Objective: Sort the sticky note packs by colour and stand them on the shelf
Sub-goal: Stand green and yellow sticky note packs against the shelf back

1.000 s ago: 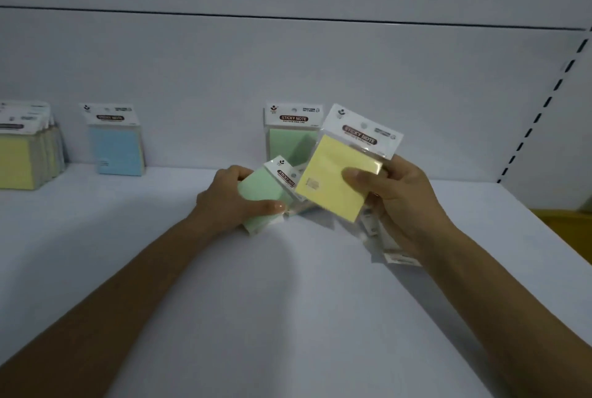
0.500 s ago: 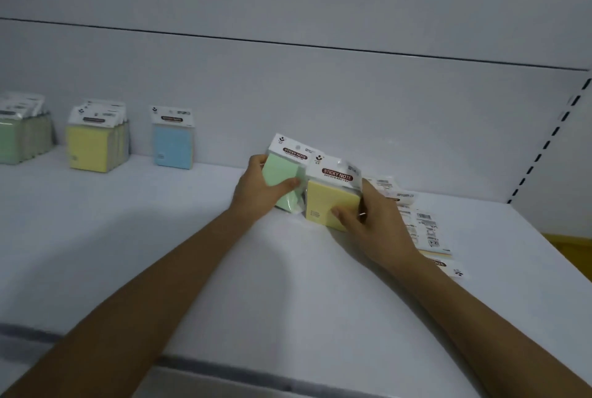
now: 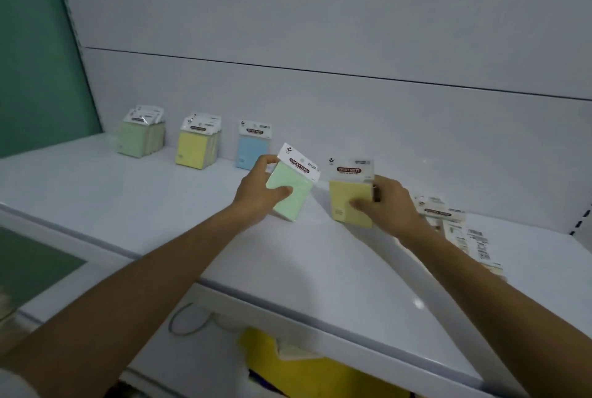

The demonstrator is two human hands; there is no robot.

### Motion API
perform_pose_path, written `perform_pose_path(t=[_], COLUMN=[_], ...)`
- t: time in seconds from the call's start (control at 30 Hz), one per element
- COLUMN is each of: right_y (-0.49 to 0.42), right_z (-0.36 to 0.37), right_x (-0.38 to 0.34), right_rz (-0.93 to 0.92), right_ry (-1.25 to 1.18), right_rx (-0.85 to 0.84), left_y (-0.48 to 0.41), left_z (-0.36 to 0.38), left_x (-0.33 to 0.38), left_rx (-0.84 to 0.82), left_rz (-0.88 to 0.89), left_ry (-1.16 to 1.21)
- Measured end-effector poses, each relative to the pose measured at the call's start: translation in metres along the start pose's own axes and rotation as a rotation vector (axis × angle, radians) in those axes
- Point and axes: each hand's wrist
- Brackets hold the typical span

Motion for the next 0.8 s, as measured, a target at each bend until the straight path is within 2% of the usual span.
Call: perform_pose_path(t=[0.1,0.17,0.37,0.47,0.67,0.8], right_y=[-0.004,-0.008,-0.015,-0.013,-0.011,-0.021], right_z=[0.018,0.03,0.077,0.1,0.131,0.151], right_x=[-0.021,-0.033,-0.065,-0.085,-0.118,-0.129], right_rz=[0.25,0.311,0.338,0.285,0.169,0.16], right_ry=[-0.619,-0.748,-0.766,-0.747,-0.75,-0.723], right_rx=[-0.041,-0.117,-0.294,-0.37,-0.235,-0.205], left_y=[0.006,0.01,0.029,0.035,0.025,-0.004], left_z=[-0.029,-0.047,-0.099,-0.131,-0.17,-0.178], left_x=[-0.004,-0.009,-0.025,-0.031,-0.059,-0.081], left_rx=[0.052,0.093,0.226,0.324,0.413,0.328], left_rz=[-0.02,-0.039,-0.065,-0.091,-0.143,-0.135], left_ry=[0.031,0.036,-0.014,-0.042,-0.063,-0.053])
Point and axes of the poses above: each hand's wrist, its own y-axis away from the middle knuckle, its own z-axis out of the palm, x = y × z, and after that the axes turned 4 degrees about x, right-handed
